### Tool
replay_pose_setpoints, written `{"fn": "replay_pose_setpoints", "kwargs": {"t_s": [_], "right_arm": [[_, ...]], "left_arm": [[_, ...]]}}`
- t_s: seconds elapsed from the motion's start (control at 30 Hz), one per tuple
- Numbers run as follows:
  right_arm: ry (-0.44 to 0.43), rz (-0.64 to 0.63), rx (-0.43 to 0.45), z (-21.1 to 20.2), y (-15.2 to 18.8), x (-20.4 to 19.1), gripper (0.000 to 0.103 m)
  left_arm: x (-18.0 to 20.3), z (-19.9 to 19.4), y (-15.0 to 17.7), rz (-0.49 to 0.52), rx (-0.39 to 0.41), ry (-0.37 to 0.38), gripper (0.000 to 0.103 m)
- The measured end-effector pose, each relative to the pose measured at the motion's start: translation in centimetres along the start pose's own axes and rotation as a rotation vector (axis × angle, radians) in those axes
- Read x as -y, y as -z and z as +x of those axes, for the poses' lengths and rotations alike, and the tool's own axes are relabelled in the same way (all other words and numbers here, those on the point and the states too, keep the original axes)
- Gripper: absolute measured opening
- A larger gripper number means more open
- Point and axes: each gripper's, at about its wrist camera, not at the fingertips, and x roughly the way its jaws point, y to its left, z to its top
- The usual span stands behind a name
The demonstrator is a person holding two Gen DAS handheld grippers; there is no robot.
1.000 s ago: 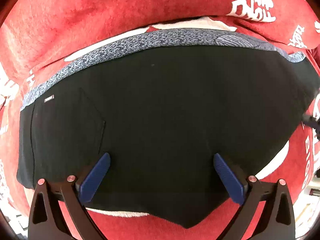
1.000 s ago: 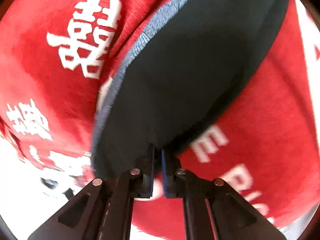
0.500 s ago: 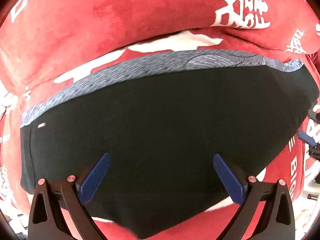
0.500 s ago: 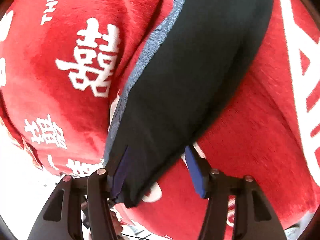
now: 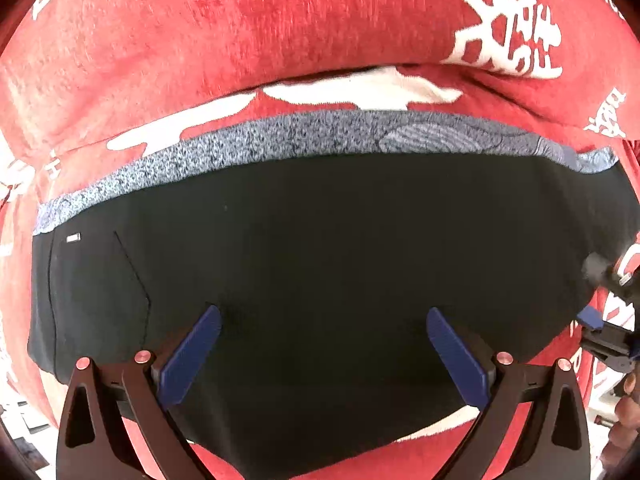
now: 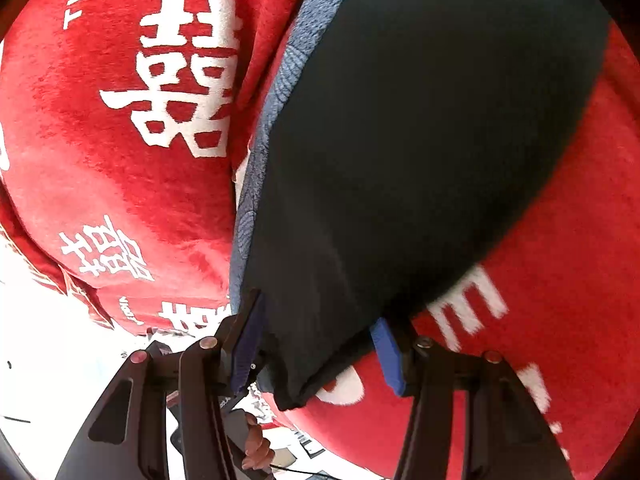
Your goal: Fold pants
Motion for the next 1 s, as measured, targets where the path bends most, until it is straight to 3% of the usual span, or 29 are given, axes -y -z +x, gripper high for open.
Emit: {"fn": "replay_pose_setpoints", "kwargs": {"t_s": [0.03, 0.07, 0.17, 0.23, 0.3, 0.4, 0.57, 0.73, 0.8, 0.9, 1.0], "right_arm": [[0.019, -0.028, -0.005, 0.0, 0.0, -0.5, 0.013], [0.006, -0.043, 0.003, -0.4, 0.1, -1.0, 0.008], [0.007, -0.113, 0.034, -1.6, 0.8, -2.6, 0.007], [0.062, -0.130, 0.043, -1.7, 1.7, -2.3, 0.007], [0.129, -0.100, 0.031, -1.1, 1.9, -0.5, 0.007], [0.080, -0.005, 0.024, -1.3, 1.5, 1.7, 0.008], [0.191, -0.077, 0.091, -5.4, 0.4, 0.4, 0.019], [0.338, -0.082, 0.294, -12.1, -3.1, 0.7, 0.027], [0.399, -0.038, 0.391, -14.7, -5.0, 1.4, 0.052], [0.436, -0.018, 0.467, -16.8, -7.1, 2.0, 0.054], [0.445, -0.022, 0.481, -17.7, -9.6, 2.5, 0.050]], "left_arm": [[0.2, -0.2, -0.1, 0.008, 0.009, 0.000, 0.103], [0.5, -0.4, 0.0, 0.020, 0.014, 0.000, 0.103], [2.1, -0.2, 1.2, 0.102, 0.003, -0.007, 0.103], [3.0, 0.6, 2.7, 0.153, -0.013, -0.033, 0.103], [2.7, 0.7, 3.6, 0.136, 0.016, -0.024, 0.103], [2.6, 0.6, 3.3, 0.124, -0.009, -0.018, 0.103], [2.9, -0.9, 1.6, 0.112, -0.004, -0.022, 0.103], [5.9, -2.2, -0.9, 0.119, 0.043, 0.007, 0.103], [7.7, -2.0, -1.8, 0.123, 0.052, 0.014, 0.103], [10.5, -1.3, -3.5, 0.110, 0.051, 0.023, 0.103], [12.3, 0.1, -4.6, 0.099, 0.043, 0.015, 0.103]]}}
